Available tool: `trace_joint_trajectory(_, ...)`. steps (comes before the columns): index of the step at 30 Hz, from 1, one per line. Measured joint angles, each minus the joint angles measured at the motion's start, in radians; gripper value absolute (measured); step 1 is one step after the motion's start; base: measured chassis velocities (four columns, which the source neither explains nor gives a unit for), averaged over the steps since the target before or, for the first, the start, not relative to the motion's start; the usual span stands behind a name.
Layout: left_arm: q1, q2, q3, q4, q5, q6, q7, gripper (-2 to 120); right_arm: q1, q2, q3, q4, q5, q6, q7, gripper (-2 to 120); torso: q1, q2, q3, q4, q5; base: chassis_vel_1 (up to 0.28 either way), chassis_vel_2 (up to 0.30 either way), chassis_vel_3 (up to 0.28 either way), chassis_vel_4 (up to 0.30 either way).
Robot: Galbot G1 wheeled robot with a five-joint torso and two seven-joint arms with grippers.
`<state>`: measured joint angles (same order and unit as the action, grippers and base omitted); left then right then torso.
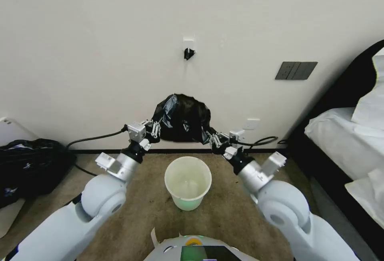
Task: Place a trash bag onto the trash bin.
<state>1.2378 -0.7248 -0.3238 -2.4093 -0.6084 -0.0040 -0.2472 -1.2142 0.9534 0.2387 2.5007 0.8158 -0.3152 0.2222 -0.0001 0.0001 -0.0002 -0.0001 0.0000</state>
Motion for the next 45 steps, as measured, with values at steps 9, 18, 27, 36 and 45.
trace_joint_trajectory(9, 0.061, -0.044, 0.025, -0.023, 0.047, -0.002, 0.005, 0, -0.102, 0.022, 0.077, 0.005, -0.014, 0.004, 0.004, 0, 0.000, 0.000, 0.000, 0.0001, 0.0001, 0.000, 0.000, 0.000, 0.000)
trace_joint_trajectory(18, 0.046, -0.162, 0.179, 0.090, 0.167, -0.034, 0.032, 0, -0.186, 0.096, 0.088, 0.001, -0.128, 0.045, -0.017, 0, 0.000, 0.000, 0.000, -0.0001, 0.0001, 0.000, 0.000, 0.000, 0.000)
trace_joint_trajectory(27, 0.152, -0.231, 0.198, 0.160, 0.250, -0.080, 0.032, 0, -0.306, 0.153, 0.042, -0.048, -0.202, 0.086, -0.019, 0, 0.000, 0.000, 0.000, 0.0001, 0.0000, 0.000, 0.000, 0.000, 0.000)
trace_joint_trajectory(36, 0.343, -0.275, 0.116, 0.190, 0.325, -0.159, 0.034, 0, -0.344, 0.234, -0.034, -0.100, -0.250, 0.100, -0.007, 0, 0.000, 0.000, 0.000, 0.0002, 0.0001, 0.000, 0.000, 0.000, 0.000)
trace_joint_trajectory(45, 0.382, -0.367, 0.155, 0.302, 0.379, -0.202, 0.018, 0, -0.388, 0.258, -0.019, -0.205, -0.253, 0.105, 0.054, 0, 0.000, 0.000, 0.000, 0.0000, 0.0000, 0.000, 0.000, 0.000, 0.000)
